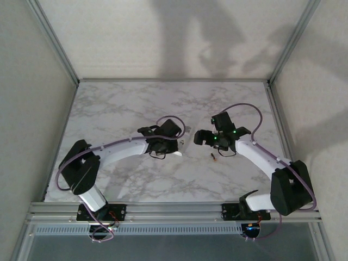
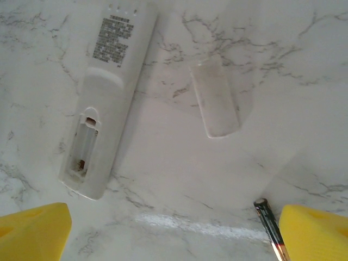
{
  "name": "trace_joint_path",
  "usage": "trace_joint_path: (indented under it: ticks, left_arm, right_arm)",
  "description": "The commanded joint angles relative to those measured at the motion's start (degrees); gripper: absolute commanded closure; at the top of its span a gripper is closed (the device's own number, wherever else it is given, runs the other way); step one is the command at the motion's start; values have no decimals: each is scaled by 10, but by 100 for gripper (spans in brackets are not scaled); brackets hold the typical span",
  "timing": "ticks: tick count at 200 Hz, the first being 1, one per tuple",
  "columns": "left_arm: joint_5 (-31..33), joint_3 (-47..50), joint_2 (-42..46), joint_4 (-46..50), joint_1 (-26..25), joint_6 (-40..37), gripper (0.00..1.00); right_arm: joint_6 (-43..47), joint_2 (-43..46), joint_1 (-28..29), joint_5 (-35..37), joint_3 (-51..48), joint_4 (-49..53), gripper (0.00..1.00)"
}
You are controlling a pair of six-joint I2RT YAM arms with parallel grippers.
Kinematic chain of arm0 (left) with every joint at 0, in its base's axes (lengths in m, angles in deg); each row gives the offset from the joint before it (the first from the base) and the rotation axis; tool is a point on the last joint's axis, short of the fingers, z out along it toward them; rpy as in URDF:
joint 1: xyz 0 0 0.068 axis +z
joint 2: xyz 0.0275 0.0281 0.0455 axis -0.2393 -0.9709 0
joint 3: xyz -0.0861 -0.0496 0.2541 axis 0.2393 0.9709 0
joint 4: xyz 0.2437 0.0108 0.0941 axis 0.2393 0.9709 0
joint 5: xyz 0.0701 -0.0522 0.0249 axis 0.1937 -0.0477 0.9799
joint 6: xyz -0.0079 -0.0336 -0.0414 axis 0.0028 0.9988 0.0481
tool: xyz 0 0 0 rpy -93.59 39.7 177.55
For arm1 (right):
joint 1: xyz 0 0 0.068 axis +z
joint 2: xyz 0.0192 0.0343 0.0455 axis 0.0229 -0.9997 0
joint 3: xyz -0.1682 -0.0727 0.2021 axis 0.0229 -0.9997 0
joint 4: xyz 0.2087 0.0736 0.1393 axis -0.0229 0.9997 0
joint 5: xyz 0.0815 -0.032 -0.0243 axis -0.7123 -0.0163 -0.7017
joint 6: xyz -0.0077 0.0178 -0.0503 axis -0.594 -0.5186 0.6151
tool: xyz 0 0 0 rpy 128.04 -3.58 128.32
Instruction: Load the batteries into the remote control
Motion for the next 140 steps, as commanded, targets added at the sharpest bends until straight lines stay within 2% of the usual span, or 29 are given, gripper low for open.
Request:
trace_joint_path:
  ticks: [1, 53, 140]
  left_arm:
    - [-23, -45, -38, 20, -4, -78, 94]
    - [-45, -86, -100, 40, 3, -156, 94]
    - [-56, -159, -167, 76, 21, -211, 93]
  right_arm:
    - [-2, 24, -8, -4, -14, 11, 1]
    - [-4, 49, -22, -3, -30, 15, 1]
    - [-2, 57, -29, -5, -38, 17, 1]
